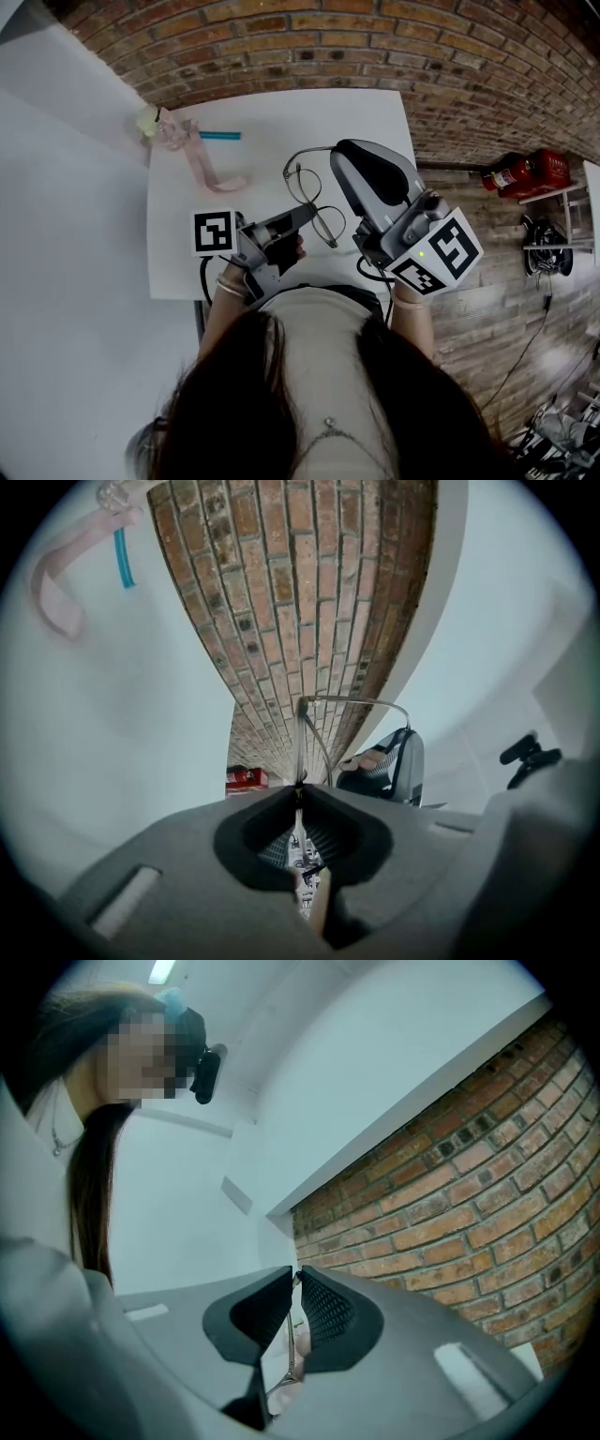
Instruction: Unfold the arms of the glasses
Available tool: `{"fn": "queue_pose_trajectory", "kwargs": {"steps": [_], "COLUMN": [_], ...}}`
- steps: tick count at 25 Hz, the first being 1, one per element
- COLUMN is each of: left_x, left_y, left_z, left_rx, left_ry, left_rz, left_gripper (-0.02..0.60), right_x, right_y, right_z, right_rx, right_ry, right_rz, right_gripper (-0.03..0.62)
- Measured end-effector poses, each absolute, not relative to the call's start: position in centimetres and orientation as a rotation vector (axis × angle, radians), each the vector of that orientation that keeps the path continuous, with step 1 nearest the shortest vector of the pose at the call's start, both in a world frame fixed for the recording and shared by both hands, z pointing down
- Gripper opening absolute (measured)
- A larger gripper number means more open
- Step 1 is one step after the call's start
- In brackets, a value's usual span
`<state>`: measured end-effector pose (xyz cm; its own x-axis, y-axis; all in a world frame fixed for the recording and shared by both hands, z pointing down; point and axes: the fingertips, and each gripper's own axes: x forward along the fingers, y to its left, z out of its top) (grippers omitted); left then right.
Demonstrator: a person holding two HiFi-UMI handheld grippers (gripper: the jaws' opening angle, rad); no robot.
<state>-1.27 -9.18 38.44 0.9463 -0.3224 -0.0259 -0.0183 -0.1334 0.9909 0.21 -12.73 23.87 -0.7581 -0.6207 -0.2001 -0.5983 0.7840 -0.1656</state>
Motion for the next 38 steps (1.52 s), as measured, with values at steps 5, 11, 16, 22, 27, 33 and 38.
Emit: {"fn": "queue_pose_trajectory", "kwargs": {"steps": [5, 11, 16, 22, 27, 33, 38], "left_x": [-0.9, -0.7, -0.4, -0.2, -0.6, -0.9, -1.4], "left_y": [-8.8, -8.7, -8.2, -7.9, -8.4, -8.8, -9.2], "left_z": [38.4, 38.5, 38.3, 38.1, 38.3, 38.3, 38.4], "left_rx": [1.700, 1.707, 1.704, 1.706, 1.709, 1.700, 1.692], "left_ry": [-0.253, -0.236, -0.218, -0.219, -0.229, -0.250, -0.267], "left_rz": [-0.249, -0.233, -0.228, -0.220, -0.226, -0.251, -0.268], "left_gripper": [0.020, 0.020, 0.020, 0.020, 0.020, 0.020, 0.020], "right_x": [0.5, 0.5, 0.7, 1.2, 1.0, 0.9, 0.7], "right_y": [-12.7, -13.0, -12.9, -12.9, -13.0, -12.8, -12.7], "right_z": [23.7, 23.8, 23.7, 23.5, 23.5, 23.5, 23.6], "right_rx": [-0.958, -0.969, -0.972, -0.979, -0.981, -0.957, -0.950], "right_ry": [2.724, 2.715, 2.710, 2.699, 2.693, 2.690, 2.688], "right_rz": [-0.136, -0.135, -0.137, -0.137, -0.130, -0.129, -0.133], "right_gripper": [0.037, 0.037, 0.037, 0.037, 0.040, 0.041, 0.043]}}
